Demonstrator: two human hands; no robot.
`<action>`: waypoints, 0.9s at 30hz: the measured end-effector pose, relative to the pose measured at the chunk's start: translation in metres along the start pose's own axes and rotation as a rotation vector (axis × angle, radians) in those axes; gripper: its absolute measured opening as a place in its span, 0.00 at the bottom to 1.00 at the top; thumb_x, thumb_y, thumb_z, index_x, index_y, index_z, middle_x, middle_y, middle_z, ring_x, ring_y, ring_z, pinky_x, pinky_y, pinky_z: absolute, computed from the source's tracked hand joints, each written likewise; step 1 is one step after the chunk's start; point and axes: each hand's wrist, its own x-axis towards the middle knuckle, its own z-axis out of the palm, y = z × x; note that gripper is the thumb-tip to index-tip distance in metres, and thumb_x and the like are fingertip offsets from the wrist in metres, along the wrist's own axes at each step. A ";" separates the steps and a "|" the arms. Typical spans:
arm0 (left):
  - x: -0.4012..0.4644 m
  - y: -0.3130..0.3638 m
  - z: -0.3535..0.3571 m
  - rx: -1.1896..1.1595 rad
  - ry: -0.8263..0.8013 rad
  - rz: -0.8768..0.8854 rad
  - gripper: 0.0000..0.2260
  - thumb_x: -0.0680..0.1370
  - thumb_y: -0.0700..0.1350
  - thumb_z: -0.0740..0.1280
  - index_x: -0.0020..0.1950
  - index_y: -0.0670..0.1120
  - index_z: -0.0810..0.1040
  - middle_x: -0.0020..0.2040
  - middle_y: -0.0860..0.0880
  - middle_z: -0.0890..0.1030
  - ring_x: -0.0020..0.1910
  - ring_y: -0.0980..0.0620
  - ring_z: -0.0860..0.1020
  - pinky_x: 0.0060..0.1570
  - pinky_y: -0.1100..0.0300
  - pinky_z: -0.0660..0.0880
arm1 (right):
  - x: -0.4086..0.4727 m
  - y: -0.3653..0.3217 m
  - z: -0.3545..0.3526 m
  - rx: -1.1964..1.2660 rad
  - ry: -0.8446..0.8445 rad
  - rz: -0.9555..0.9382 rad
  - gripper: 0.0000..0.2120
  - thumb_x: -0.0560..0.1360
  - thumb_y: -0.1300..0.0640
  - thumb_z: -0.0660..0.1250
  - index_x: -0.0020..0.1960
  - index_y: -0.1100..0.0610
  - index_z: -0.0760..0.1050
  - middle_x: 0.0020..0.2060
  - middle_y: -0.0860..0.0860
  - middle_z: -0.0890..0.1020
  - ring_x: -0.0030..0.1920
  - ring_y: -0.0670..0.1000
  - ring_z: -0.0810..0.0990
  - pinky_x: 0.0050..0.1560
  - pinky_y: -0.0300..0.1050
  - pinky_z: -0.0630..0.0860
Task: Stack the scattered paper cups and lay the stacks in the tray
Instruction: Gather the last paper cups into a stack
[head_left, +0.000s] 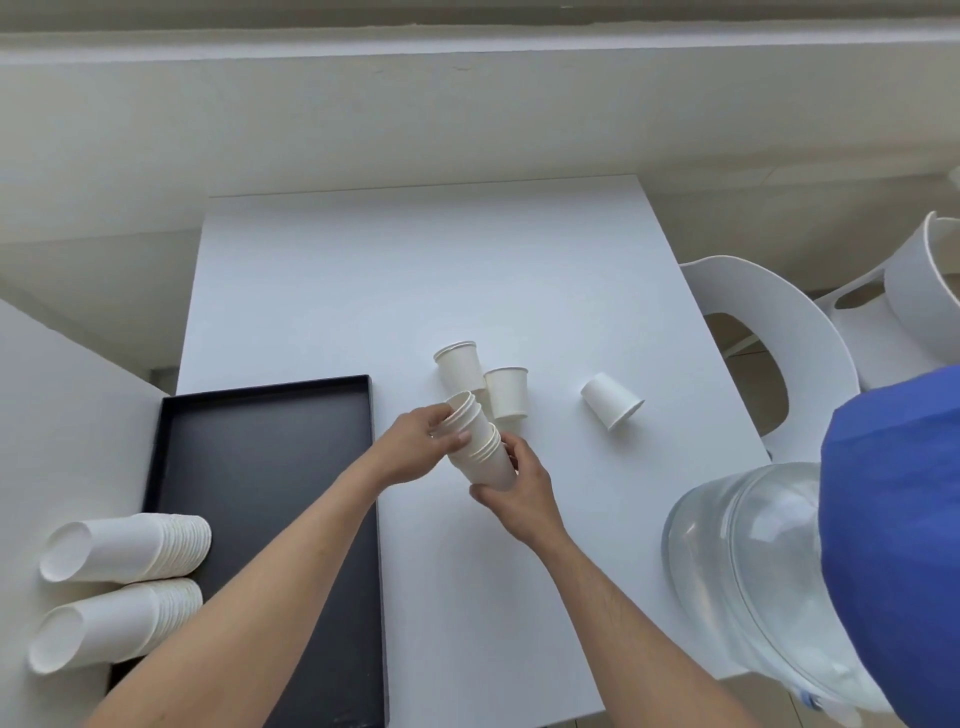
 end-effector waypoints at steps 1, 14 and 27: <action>-0.001 0.000 0.004 0.003 -0.039 -0.001 0.08 0.80 0.51 0.67 0.58 0.53 0.79 0.52 0.53 0.83 0.52 0.52 0.80 0.51 0.58 0.76 | -0.001 -0.002 0.000 0.003 0.002 -0.006 0.28 0.65 0.59 0.74 0.62 0.44 0.71 0.53 0.43 0.79 0.52 0.44 0.79 0.42 0.36 0.77; 0.007 0.004 0.036 0.017 0.126 0.091 0.14 0.78 0.64 0.61 0.50 0.54 0.74 0.53 0.55 0.79 0.52 0.59 0.77 0.50 0.59 0.73 | 0.000 0.004 -0.013 0.017 0.082 0.005 0.29 0.66 0.56 0.75 0.64 0.46 0.71 0.55 0.45 0.80 0.53 0.46 0.80 0.49 0.45 0.80; 0.124 0.002 0.001 0.363 0.304 -0.109 0.25 0.80 0.49 0.64 0.76 0.46 0.63 0.77 0.46 0.60 0.71 0.42 0.67 0.66 0.48 0.66 | -0.008 0.031 -0.035 0.044 0.167 0.075 0.28 0.66 0.57 0.77 0.60 0.42 0.70 0.54 0.43 0.79 0.54 0.42 0.78 0.44 0.33 0.74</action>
